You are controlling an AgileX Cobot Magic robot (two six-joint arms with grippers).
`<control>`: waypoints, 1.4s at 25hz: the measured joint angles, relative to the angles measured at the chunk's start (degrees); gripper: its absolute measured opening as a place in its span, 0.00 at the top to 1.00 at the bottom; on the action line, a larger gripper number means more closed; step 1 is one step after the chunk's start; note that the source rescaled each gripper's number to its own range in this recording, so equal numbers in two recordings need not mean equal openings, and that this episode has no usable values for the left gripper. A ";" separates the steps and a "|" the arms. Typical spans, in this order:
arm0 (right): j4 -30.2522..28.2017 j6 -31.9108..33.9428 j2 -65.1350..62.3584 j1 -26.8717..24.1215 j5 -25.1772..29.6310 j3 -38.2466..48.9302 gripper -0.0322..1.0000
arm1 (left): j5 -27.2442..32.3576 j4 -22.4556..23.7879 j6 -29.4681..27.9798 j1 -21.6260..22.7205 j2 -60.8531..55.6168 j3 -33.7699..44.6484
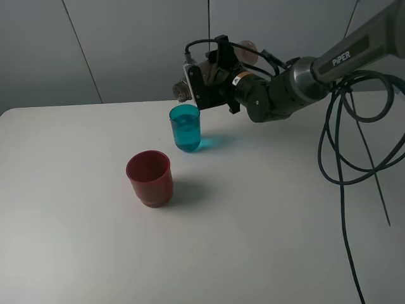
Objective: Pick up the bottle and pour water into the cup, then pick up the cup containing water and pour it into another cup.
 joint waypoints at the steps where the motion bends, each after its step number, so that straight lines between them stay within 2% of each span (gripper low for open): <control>1: 0.29 3.11 -0.30 0.00 0.96 0.12 0.95 | 0.00 0.00 0.00 0.00 0.00 0.00; 8: 0.77 19.14 -6.01 0.00 1.89 4.59 0.95 | 0.00 0.00 0.00 0.00 0.00 0.00; 11: 0.77 28.57 -9.21 0.00 2.02 8.26 0.95 | 0.00 0.00 0.00 0.00 0.00 0.00; 15: 0.64 47.13 -13.07 -1.28 2.14 13.26 0.95 | 0.00 0.00 0.00 0.00 0.00 0.00; 17: -0.58 60.10 -14.59 -2.84 1.91 15.65 0.95 | 0.00 0.00 0.00 0.00 0.00 0.00; 21: -7.64 84.60 -15.32 -7.68 1.76 18.09 0.95 | 0.00 0.00 0.00 0.00 0.00 0.00; 24: -12.02 96.10 -15.32 -11.00 1.86 19.61 0.95 | 0.00 0.00 0.00 0.00 0.00 0.00; 28: -13.40 100.17 -15.16 -14.24 1.36 20.47 0.95 | 0.00 0.00 0.00 0.00 0.00 0.00; 32: -14.00 100.58 -12.67 -16.41 -3.35 20.47 0.95 | 0.00 0.00 0.00 0.00 0.00 0.00; 35: -14.15 100.58 -10.19 -17.63 -3.64 19.69 0.95 | 0.00 0.00 0.00 0.00 0.00 0.00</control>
